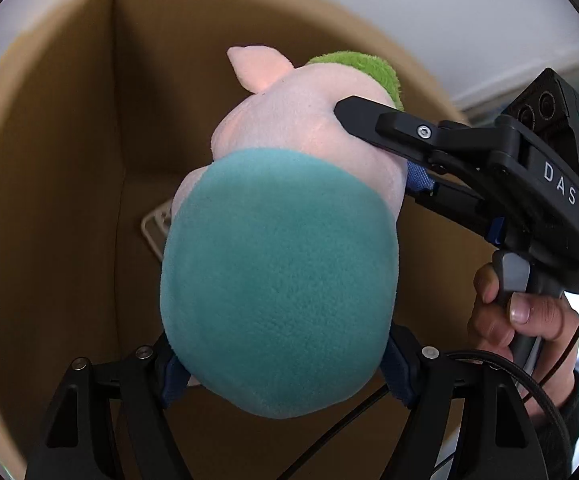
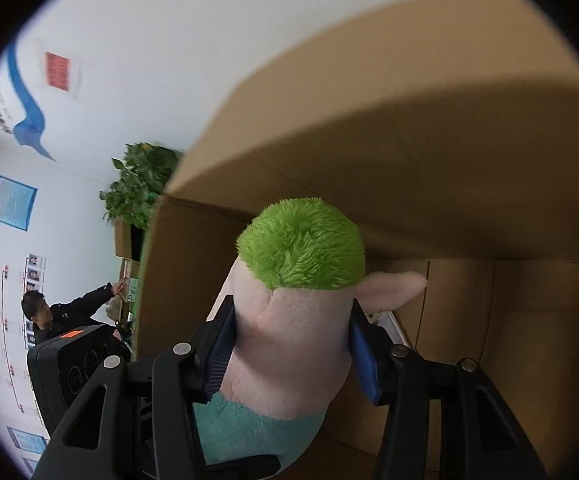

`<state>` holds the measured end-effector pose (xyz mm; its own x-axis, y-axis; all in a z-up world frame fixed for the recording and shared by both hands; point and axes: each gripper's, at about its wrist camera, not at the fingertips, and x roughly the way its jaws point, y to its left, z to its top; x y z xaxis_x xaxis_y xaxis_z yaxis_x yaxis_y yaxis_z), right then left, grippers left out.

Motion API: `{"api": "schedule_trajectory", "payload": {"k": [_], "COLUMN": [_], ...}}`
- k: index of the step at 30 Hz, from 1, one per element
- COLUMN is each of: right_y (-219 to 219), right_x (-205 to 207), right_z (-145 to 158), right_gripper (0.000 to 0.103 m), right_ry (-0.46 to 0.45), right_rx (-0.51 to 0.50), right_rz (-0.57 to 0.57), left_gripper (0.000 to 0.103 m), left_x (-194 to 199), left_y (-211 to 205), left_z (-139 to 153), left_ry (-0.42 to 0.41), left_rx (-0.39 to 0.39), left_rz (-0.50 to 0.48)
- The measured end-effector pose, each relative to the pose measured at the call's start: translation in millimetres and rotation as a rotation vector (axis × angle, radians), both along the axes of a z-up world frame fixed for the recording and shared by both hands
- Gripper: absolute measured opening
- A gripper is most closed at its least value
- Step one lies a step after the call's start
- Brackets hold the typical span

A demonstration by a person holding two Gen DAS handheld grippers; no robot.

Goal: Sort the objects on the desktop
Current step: 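Open the left tool to drop the plush into the box, then withdraw the left tool from the box toward the panda plush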

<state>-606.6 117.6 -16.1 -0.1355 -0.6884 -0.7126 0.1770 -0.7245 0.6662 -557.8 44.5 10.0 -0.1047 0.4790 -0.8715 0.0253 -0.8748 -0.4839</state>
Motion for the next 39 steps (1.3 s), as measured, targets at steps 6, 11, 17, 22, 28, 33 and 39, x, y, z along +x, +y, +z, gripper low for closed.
{"api": "schedule_trajectory", "payload": {"k": [6,11,17,22,28,33,39], "right_y": [-26,-37,-32,-23,11,20,43], "right_x": [-18,-23,-14,4,48,103,168], "right_z": [-65,-95,-96,-63,23,83,116], "right_gripper": [0.051,0.052,0.086,0.094,0.102,0.103,0.103], "right_ry": [-0.119,-0.162,-0.15,-0.098,0.067,0.139,0.169], "right_rx": [0.013,0.036,0.03,0.054,0.07,0.124,0.113], "right_rz": [0.015,0.013,-0.004,0.023,0.052,0.104,0.067], "left_gripper": [0.082,0.084,0.092,0.093,0.094,0.098,0.102], "left_x": [-31,-47,-57,-61,-53,31,59], "left_y": [0,7,21,42,-46,-85,-67], "left_z": [-44,-73,-75,-33,51,83,77], "left_ry": [-0.124,-0.207,-0.184,-0.08,0.082,0.188,0.157], "left_rx": [-0.037,-0.076,-0.177,-0.273,-0.334,-0.399,-0.29], "left_rz": [0.025,0.043,0.019,-0.04,-0.103,-0.203,-0.354]}}
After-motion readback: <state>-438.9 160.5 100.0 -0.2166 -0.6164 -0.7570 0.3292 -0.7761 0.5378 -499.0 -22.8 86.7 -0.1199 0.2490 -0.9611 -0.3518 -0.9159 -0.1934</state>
